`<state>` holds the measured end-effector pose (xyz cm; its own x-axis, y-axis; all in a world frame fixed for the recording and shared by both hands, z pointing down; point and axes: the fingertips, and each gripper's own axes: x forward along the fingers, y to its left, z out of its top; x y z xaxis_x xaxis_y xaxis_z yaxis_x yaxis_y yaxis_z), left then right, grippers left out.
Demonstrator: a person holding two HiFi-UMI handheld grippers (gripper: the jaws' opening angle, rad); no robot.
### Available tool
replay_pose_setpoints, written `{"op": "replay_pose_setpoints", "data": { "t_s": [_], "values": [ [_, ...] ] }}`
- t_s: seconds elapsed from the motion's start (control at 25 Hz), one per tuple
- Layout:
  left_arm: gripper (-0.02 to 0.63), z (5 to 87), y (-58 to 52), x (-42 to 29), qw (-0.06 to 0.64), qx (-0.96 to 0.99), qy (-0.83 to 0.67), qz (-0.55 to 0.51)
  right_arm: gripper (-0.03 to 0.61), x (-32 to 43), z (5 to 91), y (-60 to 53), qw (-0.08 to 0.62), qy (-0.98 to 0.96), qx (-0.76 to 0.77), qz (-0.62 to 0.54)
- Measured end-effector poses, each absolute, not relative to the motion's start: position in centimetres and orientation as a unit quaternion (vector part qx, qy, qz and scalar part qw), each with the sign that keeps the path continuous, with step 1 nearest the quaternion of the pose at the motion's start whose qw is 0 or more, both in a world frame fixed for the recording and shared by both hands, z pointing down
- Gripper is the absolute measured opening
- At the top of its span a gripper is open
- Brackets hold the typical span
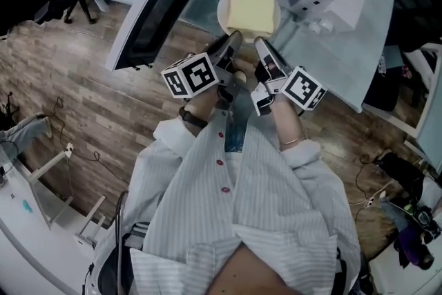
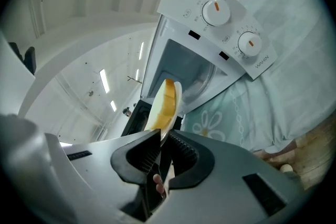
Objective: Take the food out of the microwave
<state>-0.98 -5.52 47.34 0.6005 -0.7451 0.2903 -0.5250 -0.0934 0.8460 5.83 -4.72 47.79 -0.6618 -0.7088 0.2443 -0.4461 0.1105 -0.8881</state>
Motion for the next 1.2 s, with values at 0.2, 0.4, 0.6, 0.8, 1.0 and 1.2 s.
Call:
{"op": "replay_pose_setpoints", "data": {
  "t_s": [0.2,0.4,0.6,0.8,1.0,1.2],
  "values": [
    [0.072,45.4,-4.1,-1.0,0.507,0.733,-0.438,-0.117,0.066,5.4,45.1,-3.8,0.138,0.76,-0.364,-0.52],
    [0.072,44.1,-2.9,-1.6,0.503,0.732,-0.445,-0.116,0.064,5.1,43.9,-2.5,0.144,0.755,-0.361,-0.529],
    [0.071,42.7,-2.3,-2.0,0.5,0.738,-0.436,-0.12,0.061,4.9,42.9,-1.8,0.16,0.745,-0.361,-0.537],
    [0.069,41.6,-2.7,-2.4,0.495,0.748,-0.423,-0.127,0.057,4.7,41.8,-2.0,0.176,0.742,-0.363,-0.535],
    [0.067,41.1,-3.3,-2.6,0.495,0.753,-0.413,-0.135,0.055,4.4,41.1,-2.6,0.191,0.744,-0.362,-0.528],
    [0.064,40.3,-3.8,-2.7,0.492,0.756,-0.406,-0.147,0.054,4.3,40.8,-2.9,0.206,0.735,-0.36,-0.537]
  ]
}}
